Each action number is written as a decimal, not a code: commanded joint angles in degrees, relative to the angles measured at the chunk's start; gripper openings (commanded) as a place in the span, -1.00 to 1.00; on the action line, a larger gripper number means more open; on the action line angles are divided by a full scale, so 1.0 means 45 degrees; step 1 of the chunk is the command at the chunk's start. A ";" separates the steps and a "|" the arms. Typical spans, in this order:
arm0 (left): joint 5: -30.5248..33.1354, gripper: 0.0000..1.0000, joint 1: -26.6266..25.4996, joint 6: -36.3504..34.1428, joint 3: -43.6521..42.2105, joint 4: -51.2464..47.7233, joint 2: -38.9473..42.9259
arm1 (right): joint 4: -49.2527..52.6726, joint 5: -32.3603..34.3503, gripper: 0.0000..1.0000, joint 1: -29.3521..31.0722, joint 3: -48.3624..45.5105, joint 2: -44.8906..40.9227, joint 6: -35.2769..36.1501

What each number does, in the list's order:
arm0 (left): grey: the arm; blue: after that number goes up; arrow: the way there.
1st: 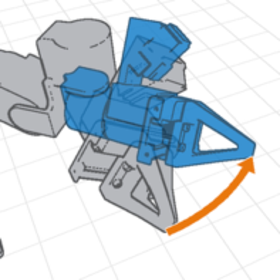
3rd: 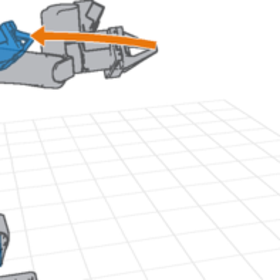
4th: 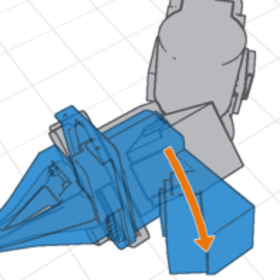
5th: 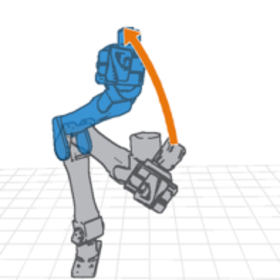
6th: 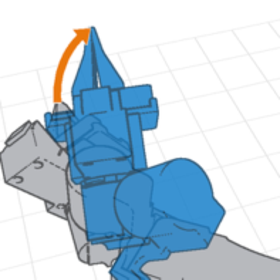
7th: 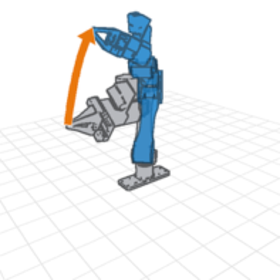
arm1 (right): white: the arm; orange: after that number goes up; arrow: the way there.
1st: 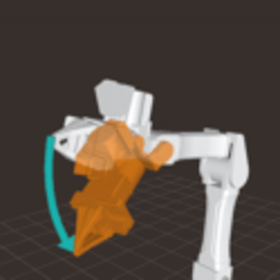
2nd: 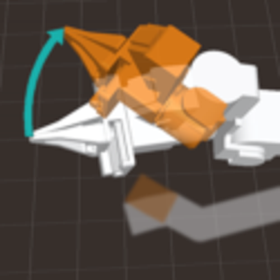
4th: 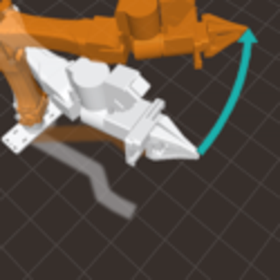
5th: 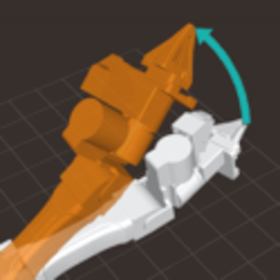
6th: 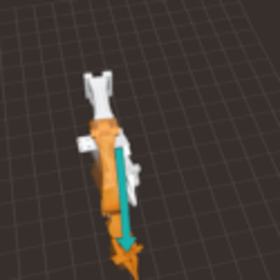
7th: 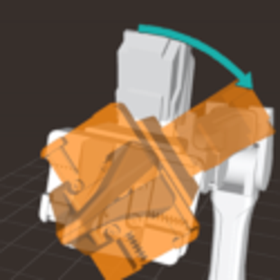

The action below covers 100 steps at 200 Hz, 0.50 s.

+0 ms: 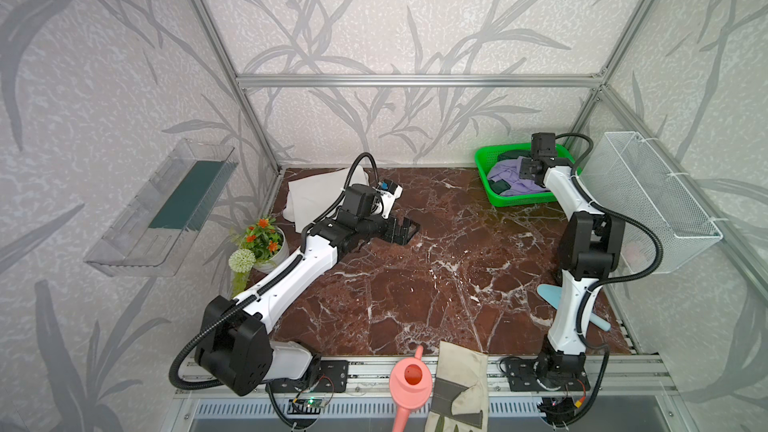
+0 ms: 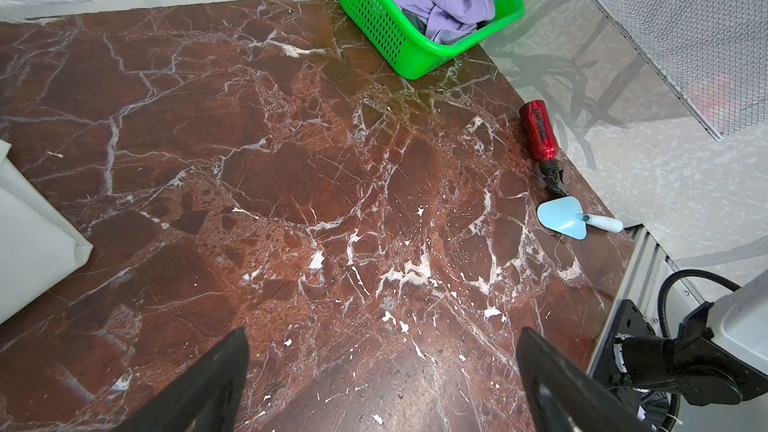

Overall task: Fold and stack the t-shirts
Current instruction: 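Lower the right gripper onto the lavender t-shirt in the basket and close it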

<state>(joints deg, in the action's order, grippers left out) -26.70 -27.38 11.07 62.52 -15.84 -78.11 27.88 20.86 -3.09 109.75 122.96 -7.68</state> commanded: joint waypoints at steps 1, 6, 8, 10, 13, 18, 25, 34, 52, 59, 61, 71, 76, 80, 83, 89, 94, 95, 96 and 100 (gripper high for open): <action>-0.0586 0.99 -0.0088 -0.0196 0.0328 0.0206 -0.0062 | -0.0218 -0.0337 0.44 0.0025 0.0645 0.0404 -0.0100; -0.0708 0.99 -0.0075 -0.0197 0.0325 0.0265 -0.0059 | -0.0191 -0.0448 0.44 -0.0001 0.0793 0.0624 -0.0113; -0.0747 0.99 -0.0070 -0.0200 0.0310 0.0293 -0.0054 | -0.0182 -0.0484 0.44 -0.0012 0.0856 0.0718 -0.0110; -0.0800 0.99 -0.0079 -0.0196 0.0297 0.0320 -0.0048 | -0.0156 -0.0502 0.44 -0.0015 0.0906 0.0800 -0.0109; -0.0854 0.99 -0.0087 -0.0195 0.0278 0.0360 -0.0036 | -0.0103 -0.0523 0.44 -0.0016 0.1055 0.0936 -0.0116; -0.0916 0.99 -0.0086 -0.0197 0.0234 0.0455 0.0002 | -0.0022 -0.0520 0.43 -0.0021 0.1230 0.1093 -0.0135; -0.1008 0.99 -0.0091 -0.0185 0.0153 0.0624 0.0059 | 0.0071 -0.0541 0.39 -0.0035 0.1500 0.1362 -0.0127; -0.1039 0.99 -0.0103 -0.0177 0.0058 0.0768 0.0148 | 0.0135 -0.0493 0.34 -0.0029 0.1748 0.1627 -0.0139; -0.1021 0.99 -0.0113 -0.0260 -0.0007 0.0821 0.0292 | 0.0530 -0.0289 0.21 -0.0035 0.2353 0.2137 -0.0253; -0.0991 0.99 -0.0107 -0.0269 0.0008 0.0800 0.0319 | 0.0667 -0.0196 0.16 -0.0035 0.2528 0.2284 -0.0251; -0.0984 0.99 -0.0108 -0.0272 0.0011 0.0774 0.0324 | 0.0701 -0.0152 0.16 -0.0026 0.2579 0.2334 -0.0252; -0.0953 0.99 -0.0100 -0.0299 0.0068 0.0681 0.0367 | 0.0935 0.0058 0.15 -0.0036 0.2800 0.2538 -0.0228; -0.0959 0.99 -0.0103 -0.0316 0.0088 0.0648 0.0401 | 0.1071 0.0246 0.15 -0.0053 0.2961 0.2622 -0.0261; -0.0942 0.99 -0.0098 -0.0312 0.0086 0.0648 0.0423 | 0.1191 0.0421 0.15 -0.0055 0.3056 0.2705 -0.0299; -0.0932 0.99 -0.0121 -0.0312 0.0073 0.0638 0.0448 | 0.1249 0.0508 0.15 -0.0055 0.3128 0.2753 -0.0309; -0.0904 0.99 -0.0116 -0.0339 0.0037 0.0662 0.0472 | 0.1404 0.0640 0.15 -0.0073 0.3250 0.2868 -0.0328; -0.0851 0.99 -0.0127 -0.0335 0.0032 0.0666 0.0482 | 0.1520 0.0696 0.15 -0.0090 0.3300 0.2918 -0.0324; -0.0848 0.99 -0.0117 -0.0333 0.0032 0.0657 0.0482 | 0.1549 0.0730 0.15 -0.0093 0.3348 0.2937 -0.0324; -0.0846 0.99 -0.0122 -0.0342 0.0032 0.0643 0.0482 | 0.1564 0.0742 0.16 -0.0094 0.3366 0.2943 -0.0334; -0.0841 0.99 -0.0123 -0.0332 0.0032 0.0648 0.0482 | 0.1611 0.0807 0.15 -0.0112 0.3397 0.3001 -0.0325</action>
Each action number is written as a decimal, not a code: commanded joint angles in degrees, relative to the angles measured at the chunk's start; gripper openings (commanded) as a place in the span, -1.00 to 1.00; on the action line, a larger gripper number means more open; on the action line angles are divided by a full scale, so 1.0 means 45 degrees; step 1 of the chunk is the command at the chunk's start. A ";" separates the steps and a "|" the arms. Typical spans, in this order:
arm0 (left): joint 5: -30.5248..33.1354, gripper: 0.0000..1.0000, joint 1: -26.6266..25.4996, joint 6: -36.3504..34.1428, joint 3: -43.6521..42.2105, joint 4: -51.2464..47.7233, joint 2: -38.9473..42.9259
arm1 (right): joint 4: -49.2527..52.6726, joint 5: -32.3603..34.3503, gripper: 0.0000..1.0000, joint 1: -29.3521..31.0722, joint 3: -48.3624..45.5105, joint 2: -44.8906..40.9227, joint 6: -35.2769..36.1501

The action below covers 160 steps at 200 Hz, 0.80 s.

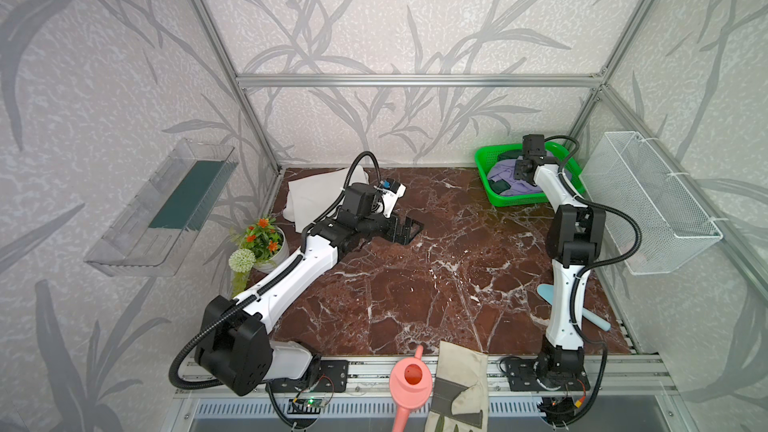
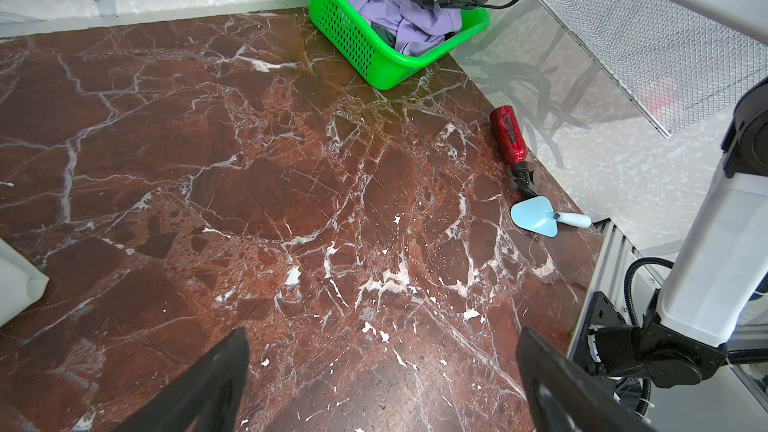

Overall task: Fold and stack the t-shirts
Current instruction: 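Lower the right gripper onto the lavender t-shirt in the basket and close it, then lift the lavender t-shirt from the basket with the right gripper onto the table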

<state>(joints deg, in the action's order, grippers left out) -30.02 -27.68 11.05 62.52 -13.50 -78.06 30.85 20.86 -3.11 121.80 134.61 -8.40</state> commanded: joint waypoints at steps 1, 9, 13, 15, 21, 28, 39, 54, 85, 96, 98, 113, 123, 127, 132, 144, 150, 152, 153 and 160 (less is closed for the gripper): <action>-0.0104 0.99 -0.0048 -0.0327 0.0032 0.0128 0.0472 | 0.0964 0.0810 0.15 -0.0098 0.0724 0.0416 -0.0164; -0.0087 0.99 -0.0040 -0.0336 0.0032 0.0128 0.0472 | 0.1017 0.0832 0.15 -0.0137 0.0703 0.0461 -0.0154; -0.0100 0.99 -0.0048 -0.0337 0.0032 0.0128 0.0472 | 0.1039 0.0845 0.14 -0.0147 0.0697 0.0494 -0.0155; -0.0095 0.99 -0.0057 -0.0314 0.0027 0.0128 0.0472 | 0.1046 0.0849 0.14 -0.0157 0.0702 0.0506 -0.0159; -0.0102 0.99 -0.0056 -0.0315 0.0032 0.0128 0.0454 | 0.1107 0.0834 0.10 -0.0200 0.0707 0.0551 -0.0190; -0.0087 0.99 -0.0054 -0.0305 0.0032 0.0128 0.0445 | 0.1237 0.0813 -0.01 -0.0254 0.0744 0.0600 -0.0249; -0.0087 0.99 -0.0068 -0.0305 0.0042 0.0109 0.0438 | 0.1440 0.0677 -0.19 -0.0383 0.0684 0.0620 -0.0434; -0.0095 0.99 -0.0064 -0.0297 0.0090 0.0050 0.0435 | 0.1462 0.0423 -0.21 -0.0515 0.0506 0.0561 -0.0559; -0.0010 0.99 -0.0096 -0.0337 0.0091 0.0006 0.0541 | 0.1472 0.0117 -0.83 -0.0573 0.0448 0.0339 -0.0346; 0.0036 0.99 -0.0094 -0.0361 0.0091 -0.0010 0.0570 | 0.1537 -0.0014 -1.00 -0.0566 0.0472 0.0075 -0.0339; 0.0042 0.99 -0.0083 -0.0350 0.0091 -0.0009 0.0570 | 0.1561 -0.0029 -1.00 -0.0555 0.0487 0.0016 -0.0349; 0.0068 0.99 -0.0094 -0.0346 0.0110 -0.0028 0.0625 | 0.1601 -0.0066 -1.00 -0.0501 0.0473 -0.0647 -0.0320; 0.0110 0.99 -0.0097 -0.0365 0.0091 -0.0009 0.0667 | 0.1669 -0.0247 -1.00 -0.0457 0.0458 -0.1122 -0.0360; 0.0126 0.99 -0.0093 -0.0391 0.0091 -0.0018 0.0704 | 0.1679 -0.0370 -1.00 -0.0443 0.0454 -0.1385 -0.0384; 0.0145 0.99 -0.0089 -0.0422 0.0091 -0.0038 0.0721 | 0.1679 -0.0504 -1.00 -0.0419 0.0416 -0.1732 -0.0449; 0.0196 0.99 -0.0093 -0.0474 0.0092 -0.0031 0.0801 | 0.1408 -0.1099 -1.00 -0.0339 0.0192 -0.2661 -0.0509; 0.0234 0.99 -0.0092 -0.0501 0.0091 -0.0033 0.0857 | 0.1051 -0.1368 -1.00 -0.0234 -0.0035 -0.3244 -0.0581; 0.0243 0.99 -0.0097 -0.0502 0.0100 -0.0029 0.0871 | 0.1023 -0.1381 -1.00 -0.0210 -0.0074 -0.3365 -0.0587; 0.0254 0.99 -0.0107 -0.0512 0.0096 -0.0029 0.0867 | 0.0961 -0.1387 -1.00 -0.0189 -0.0123 -0.3465 -0.0610; 0.0291 0.99 -0.0094 -0.0536 0.0089 -0.0047 0.0917 | 0.0464 -0.1465 -1.00 -0.0009 -0.0470 -0.4158 -0.0639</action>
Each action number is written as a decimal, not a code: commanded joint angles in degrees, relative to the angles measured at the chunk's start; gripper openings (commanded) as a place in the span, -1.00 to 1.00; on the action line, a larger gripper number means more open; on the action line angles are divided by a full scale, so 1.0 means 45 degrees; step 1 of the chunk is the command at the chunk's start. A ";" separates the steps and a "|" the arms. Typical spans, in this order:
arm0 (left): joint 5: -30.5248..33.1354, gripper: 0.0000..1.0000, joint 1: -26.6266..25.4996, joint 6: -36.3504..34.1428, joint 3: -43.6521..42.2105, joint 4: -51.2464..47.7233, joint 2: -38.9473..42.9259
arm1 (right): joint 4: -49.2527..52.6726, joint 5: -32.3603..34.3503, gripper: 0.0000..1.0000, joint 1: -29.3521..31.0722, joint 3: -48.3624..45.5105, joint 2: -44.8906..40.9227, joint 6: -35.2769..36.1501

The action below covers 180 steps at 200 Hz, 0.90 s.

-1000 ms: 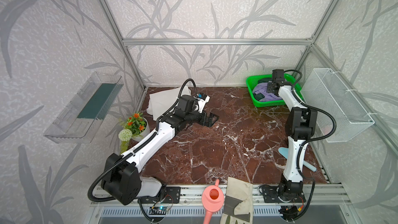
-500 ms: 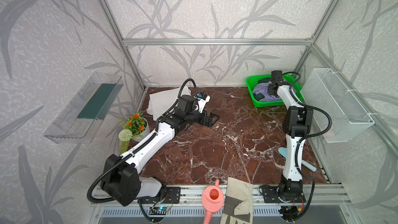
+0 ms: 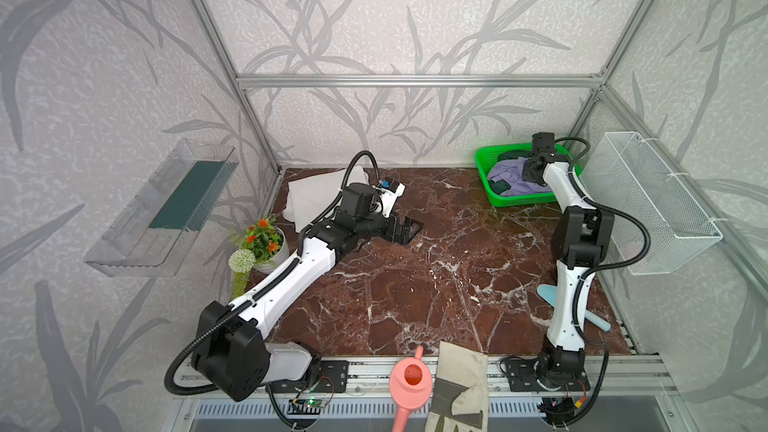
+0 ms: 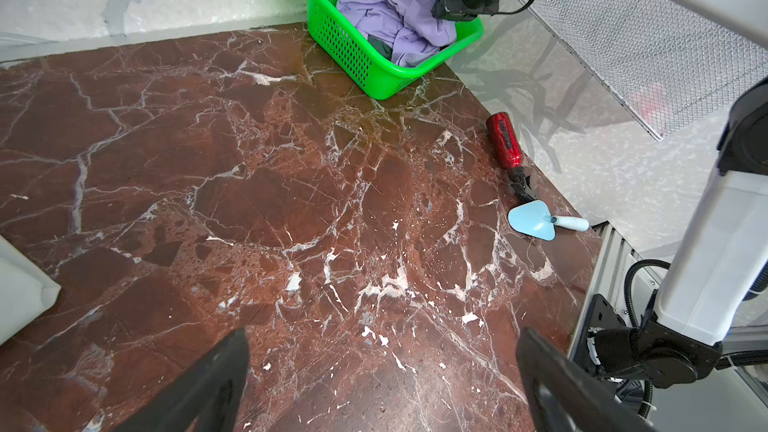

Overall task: Fold and stack the t-shirts
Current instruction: 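Lift the lavender t-shirt from the basket with the right gripper onto the table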

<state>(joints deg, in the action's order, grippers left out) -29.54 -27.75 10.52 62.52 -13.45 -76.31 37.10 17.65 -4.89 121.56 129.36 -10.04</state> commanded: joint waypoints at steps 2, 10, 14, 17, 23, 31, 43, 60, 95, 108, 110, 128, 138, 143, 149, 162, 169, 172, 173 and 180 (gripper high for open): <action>0.0204 0.99 -0.0078 -0.0428 0.0076 -0.0057 0.0546 | -0.1156 -0.0747 -1.00 0.0461 -0.0584 -0.3236 -0.0294; 0.0281 0.99 -0.0079 -0.0462 0.0056 -0.0043 0.0635 | -0.2126 -0.0700 -1.00 0.0767 -0.1234 -0.4171 -0.0254; 0.0318 0.99 -0.0084 -0.0484 0.0052 -0.0038 0.0683 | -0.2609 -0.0657 -1.00 0.0946 -0.1572 -0.4587 -0.0171; 0.0347 0.99 -0.0072 -0.0515 0.0052 -0.0048 0.0730 | -0.2923 -0.0632 -1.00 0.1133 -0.1791 -0.4997 -0.0097; 0.0438 0.99 -0.0079 -0.0541 0.0052 -0.0057 0.0805 | -0.3242 -0.0608 -1.00 0.1399 -0.1913 -0.5469 0.0022; 0.0614 0.99 -0.0071 -0.0582 0.0033 -0.0062 0.0947 | -0.3678 -0.0591 -1.00 0.1884 -0.1976 -0.6058 0.0289; 0.0969 0.99 -0.0083 -0.0554 0.0013 -0.0085 0.1196 | -0.4116 -0.0714 -1.00 0.2749 -0.1869 -0.6913 0.0699; 0.1760 0.99 -0.0072 -0.0231 0.0075 -0.0301 0.1643 | -0.4138 -0.1420 -1.00 0.3796 -0.1487 -0.8103 0.0699; 0.3678 0.99 -0.0067 0.0202 0.0494 -0.2195 0.2708 | -0.3389 -0.2592 -1.00 0.5758 -0.1931 -0.9750 -0.0438; 0.4104 0.99 -0.0069 0.0329 0.0238 -0.2646 0.3345 | -0.3493 -0.3744 -1.00 0.5908 -0.3333 -1.0402 -0.1489; 0.4157 0.99 -0.0066 0.0345 0.0176 -0.2697 0.3448 | -0.3637 -0.3897 -1.00 0.5951 -0.3789 -1.0609 -0.1732; 0.4505 0.99 -0.0073 0.0654 -0.0638 -0.2909 0.4503 | -0.4623 -0.4316 -1.00 0.6227 -0.6468 -1.1575 -0.3211; 0.4701 0.99 -0.0081 0.0915 -0.1216 -0.2914 0.5105 | -0.5063 -0.4734 -1.00 0.6390 -0.8077 -1.1908 -0.4107; 0.4789 0.99 -0.0078 0.1088 -0.1481 -0.2960 0.5389 | -0.5271 -0.5029 -1.00 0.6471 -0.8627 -1.1946 -0.4350; 0.4859 0.99 -0.0069 0.1277 -0.1816 -0.3049 0.5728 | -0.5585 -0.5360 -1.00 0.6681 -0.9321 -1.1923 -0.4594; 0.4873 0.99 -0.0066 0.1747 -0.2429 -0.3270 0.6278 | -0.6044 -0.5673 -1.00 0.7359 -1.0605 -1.1569 -0.4935; 0.4868 0.99 -0.0078 0.2025 -0.2712 -0.3449 0.6526 | -0.6249 -0.5709 -1.00 0.7755 -1.1062 -1.1252 -0.5039; 0.4887 0.99 -0.0081 0.2169 -0.2828 -0.3538 0.6607 | -0.6365 -0.5718 -1.00 0.8006 -1.1249 -1.1103 -0.5066; 0.4886 0.99 -0.0082 0.2200 -0.2863 -0.3575 0.6636 | -0.6427 -0.5719 -1.00 0.8148 -1.1343 -1.1006 -0.5071; 0.4878 0.99 -0.0066 0.2540 -0.3145 -0.3794 0.6821 | -0.6653 -0.5666 -1.00 0.8562 -1.1580 -1.0723 -0.5058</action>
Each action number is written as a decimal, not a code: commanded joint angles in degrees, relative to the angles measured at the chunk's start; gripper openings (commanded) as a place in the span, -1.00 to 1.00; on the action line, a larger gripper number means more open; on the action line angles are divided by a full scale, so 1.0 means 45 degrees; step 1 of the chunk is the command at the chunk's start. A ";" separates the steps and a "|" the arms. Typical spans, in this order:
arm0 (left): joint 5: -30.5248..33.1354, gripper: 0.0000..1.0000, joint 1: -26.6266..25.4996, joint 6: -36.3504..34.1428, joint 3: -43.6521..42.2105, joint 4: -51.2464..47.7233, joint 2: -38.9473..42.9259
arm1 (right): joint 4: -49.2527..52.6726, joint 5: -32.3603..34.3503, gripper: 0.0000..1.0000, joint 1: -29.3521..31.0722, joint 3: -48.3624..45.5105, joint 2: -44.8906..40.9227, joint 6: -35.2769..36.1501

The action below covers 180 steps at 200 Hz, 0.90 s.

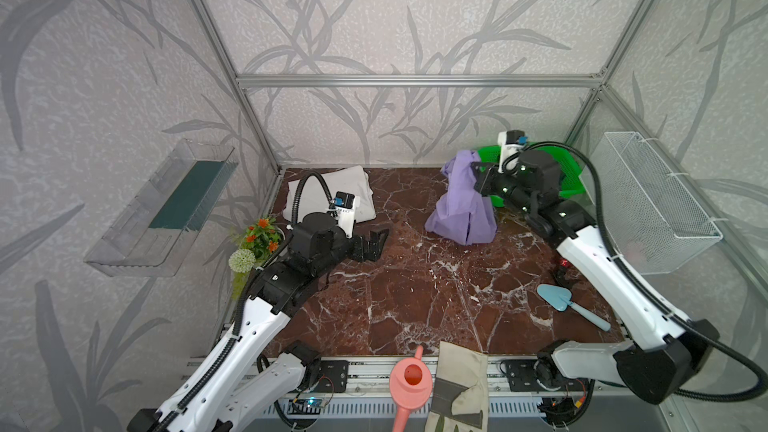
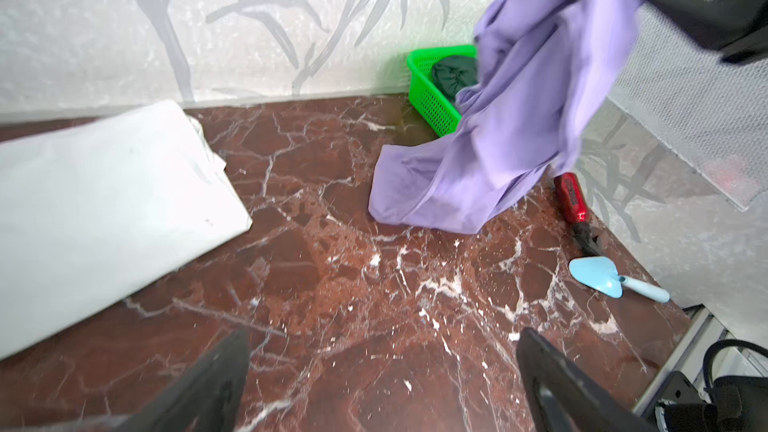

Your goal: Fold and stack the t-shirts

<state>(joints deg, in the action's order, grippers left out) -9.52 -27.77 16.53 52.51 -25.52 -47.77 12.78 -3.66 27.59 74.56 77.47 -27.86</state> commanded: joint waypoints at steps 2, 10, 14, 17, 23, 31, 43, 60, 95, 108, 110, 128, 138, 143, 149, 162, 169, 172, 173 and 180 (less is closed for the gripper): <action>0.0414 0.99 -0.0065 0.1290 -0.0989 -0.1157 0.0517 | -0.1308 -0.0863 -1.00 0.1489 -0.1203 0.0869 -0.1096; 0.0341 0.99 -0.0063 0.1638 -0.1277 -0.1393 0.0741 | -0.1436 -0.0441 -1.00 0.2078 -0.1404 0.1295 -0.1121; 0.0288 0.99 -0.0077 0.1826 -0.1418 -0.1529 0.0837 | -0.1484 -0.0361 -1.00 0.2240 -0.1430 0.1431 -0.1147; 0.0298 0.99 -0.0079 0.1962 -0.1533 -0.1616 0.0911 | -0.1551 -0.0330 -1.00 0.2395 -0.1433 0.1618 -0.1179; 0.0276 0.99 -0.0073 0.2186 -0.1723 -0.1763 0.1097 | -0.1649 -0.0367 -1.00 0.2654 -0.1402 0.1899 -0.1236; 0.0349 0.99 -0.0074 0.2495 -0.1995 -0.2005 0.1404 | -0.1710 -0.0378 -1.00 0.3013 -0.1190 0.2394 -0.1354; 0.0566 0.99 -0.0077 0.2874 -0.2321 -0.2304 0.2023 | -0.1726 -0.0506 -1.00 0.3407 -0.0707 0.3047 -0.1361; 0.1045 0.99 -0.0069 0.3347 -0.2779 -0.2610 0.2993 | -0.1644 -0.0920 -1.00 0.3902 0.0550 0.4310 -0.1234; 0.1541 0.99 -0.0078 0.3975 -0.3604 -0.2251 0.3811 | -0.0387 -0.1924 -0.90 0.4698 0.4246 0.7004 -0.0455; 0.1427 0.98 -0.0079 0.4160 -0.3760 -0.1982 0.3391 | 0.0066 -0.1967 -0.23 0.4727 0.5045 0.7352 -0.0353; 0.1391 0.98 -0.0079 0.4187 -0.3769 -0.1921 0.3306 | 0.0097 -0.1936 -0.10 0.4718 0.5067 0.7354 -0.0353; 0.1112 0.89 -0.0069 0.4359 -0.3689 -0.1633 0.2222 | 0.0398 -0.1215 0.42 0.4621 0.4749 0.6774 -0.0020; 0.1229 0.84 -0.0069 0.4431 -0.3584 -0.1639 0.1562 | 0.0628 -0.0436 0.56 0.4521 0.4082 0.6089 0.0204; 0.1270 0.81 -0.0068 0.4431 -0.3546 -0.1630 0.1253 | 0.0703 -0.0056 0.58 0.4413 0.3632 0.5696 0.0232; 0.1333 0.80 -0.0074 0.4415 -0.3525 -0.1567 0.0889 | 0.0783 0.0288 0.60 0.4218 0.2993 0.5258 0.0172; 0.1555 0.75 -0.0064 0.4470 -0.3525 -0.1416 0.0134 | 0.0990 0.0696 0.60 0.3680 0.1537 0.3969 -0.0112; 0.1611 0.74 -0.0067 0.4441 -0.3507 -0.1311 -0.0274 | 0.1213 0.0846 0.60 0.3376 0.0725 0.3358 -0.0257; 0.1632 0.72 -0.0060 0.4423 -0.3493 -0.1262 -0.0460 | 0.1320 0.0896 0.60 0.3245 0.0414 0.3066 -0.0287; 0.1639 0.72 -0.0060 0.4427 -0.3489 -0.1243 -0.0509 | 0.1379 0.0913 0.60 0.3205 0.0359 0.2983 -0.0290; 0.1690 0.69 -0.0043 0.4378 -0.3433 -0.1142 -0.0921 | 0.1729 0.1010 0.60 0.2926 -0.0348 0.2430 -0.0303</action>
<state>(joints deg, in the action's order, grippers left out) -4.05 -27.79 35.53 36.49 -32.69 -47.68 14.52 -4.54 45.50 80.95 97.93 -28.75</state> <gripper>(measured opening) 0.863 0.799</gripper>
